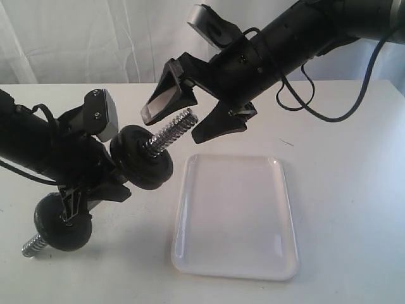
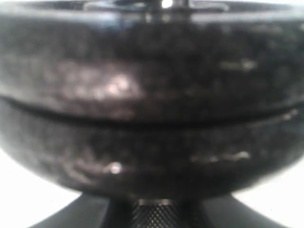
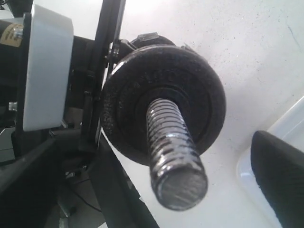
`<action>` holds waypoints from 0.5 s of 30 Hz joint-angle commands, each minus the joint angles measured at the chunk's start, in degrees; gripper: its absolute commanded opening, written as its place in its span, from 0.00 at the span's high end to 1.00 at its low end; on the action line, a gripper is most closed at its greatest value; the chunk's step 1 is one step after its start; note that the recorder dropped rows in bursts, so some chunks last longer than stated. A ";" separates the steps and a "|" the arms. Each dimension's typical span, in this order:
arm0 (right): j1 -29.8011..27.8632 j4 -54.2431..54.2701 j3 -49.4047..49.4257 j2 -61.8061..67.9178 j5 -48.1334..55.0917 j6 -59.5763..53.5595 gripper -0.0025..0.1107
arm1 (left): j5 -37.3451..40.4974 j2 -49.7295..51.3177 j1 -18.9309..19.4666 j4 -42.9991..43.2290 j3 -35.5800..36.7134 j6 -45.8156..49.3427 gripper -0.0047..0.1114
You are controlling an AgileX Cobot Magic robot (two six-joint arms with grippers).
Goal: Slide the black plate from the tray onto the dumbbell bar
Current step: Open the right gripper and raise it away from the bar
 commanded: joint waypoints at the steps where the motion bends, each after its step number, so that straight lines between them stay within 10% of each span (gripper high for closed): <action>1: -0.02 0.07 0.13 -0.68 0.45 -1.63 0.05 | 0.94 -3.25 0.11 -14.39 -2.16 0.00 0.96; 15: -3.72 -13.94 -8.58 -2.81 0.45 1.29 0.05 | -0.85 -3.25 0.11 -14.12 -2.16 -0.14 0.96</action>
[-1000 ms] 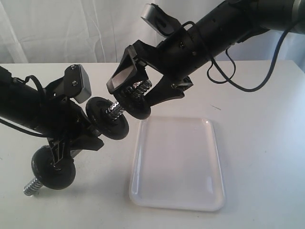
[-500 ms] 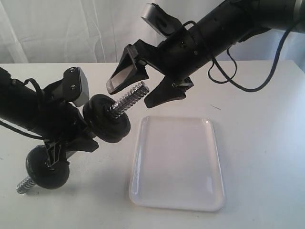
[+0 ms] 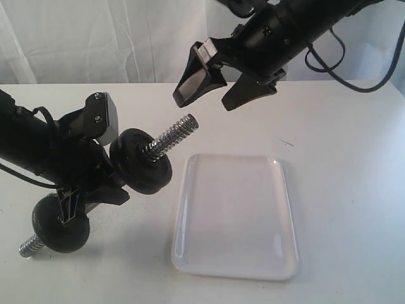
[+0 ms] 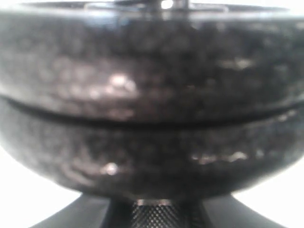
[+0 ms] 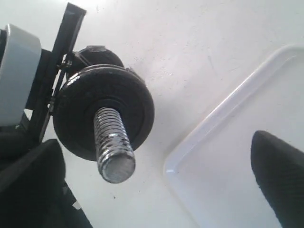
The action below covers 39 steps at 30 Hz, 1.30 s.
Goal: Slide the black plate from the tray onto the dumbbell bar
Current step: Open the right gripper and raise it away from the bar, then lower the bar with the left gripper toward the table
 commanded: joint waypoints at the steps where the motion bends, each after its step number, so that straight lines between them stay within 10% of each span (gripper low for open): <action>1: -0.83 -1.68 -1.49 -1.28 0.23 1.61 0.05 | -1.85 -3.25 0.11 -15.38 -2.16 -0.55 0.96; 14: -0.83 -6.89 -1.62 -5.88 0.23 1.74 0.12 | -5.48 -3.15 0.11 -15.23 -2.16 -2.55 0.96; 24: -0.83 -20.37 -1.62 -13.04 0.23 13.18 0.97 | -9.88 -3.15 0.11 -15.35 -2.16 -7.86 0.96; 39: -0.83 -25.41 -1.50 -14.70 0.23 19.76 0.98 | -13.98 -2.75 0.11 -15.35 -2.16 -27.73 0.96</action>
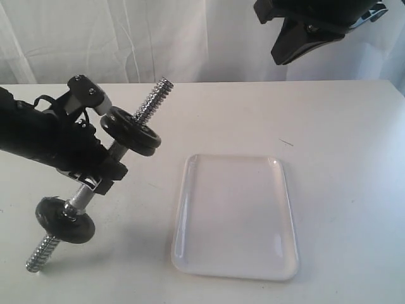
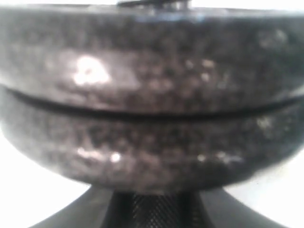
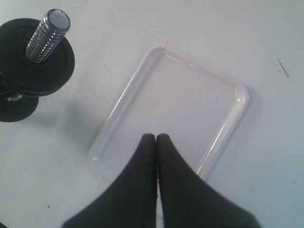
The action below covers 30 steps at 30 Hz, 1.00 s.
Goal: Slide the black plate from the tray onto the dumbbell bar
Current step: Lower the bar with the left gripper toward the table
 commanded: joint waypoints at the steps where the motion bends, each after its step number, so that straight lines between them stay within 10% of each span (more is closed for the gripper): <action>1: -0.23 -0.08 -0.13 -0.49 -0.10 0.48 0.98 | -2.71 -2.68 0.11 -13.64 -2.16 -8.90 0.96; 30: -0.23 -0.08 -0.03 -0.49 -0.10 1.57 0.98 | -10.67 8.60 0.11 -18.17 -2.26 -26.71 0.96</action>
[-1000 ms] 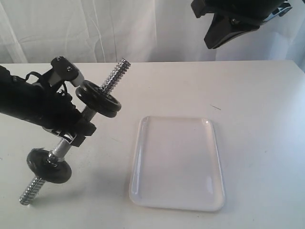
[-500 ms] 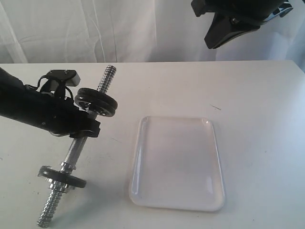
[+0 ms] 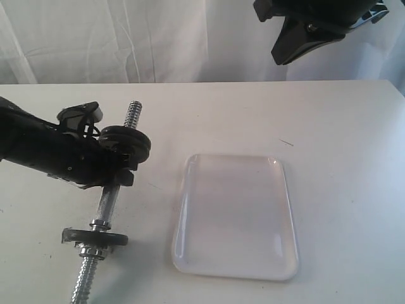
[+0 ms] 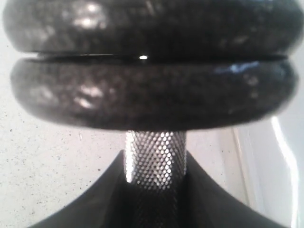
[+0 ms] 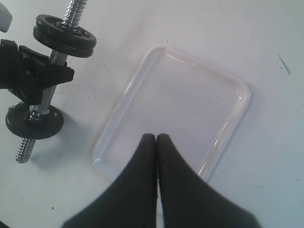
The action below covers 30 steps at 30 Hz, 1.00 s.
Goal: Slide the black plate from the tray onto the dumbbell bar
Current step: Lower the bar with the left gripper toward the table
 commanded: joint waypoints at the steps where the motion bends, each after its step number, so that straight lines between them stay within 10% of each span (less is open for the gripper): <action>1: -0.23 -0.08 -0.03 -0.49 -0.10 0.32 0.98 | -2.35 -2.07 0.02 -7.08 -2.26 -0.16 0.96; 30: -0.23 -0.08 0.10 -0.49 -0.10 0.33 0.98 | -1.72 1.21 0.02 -7.66 -2.26 -1.45 0.96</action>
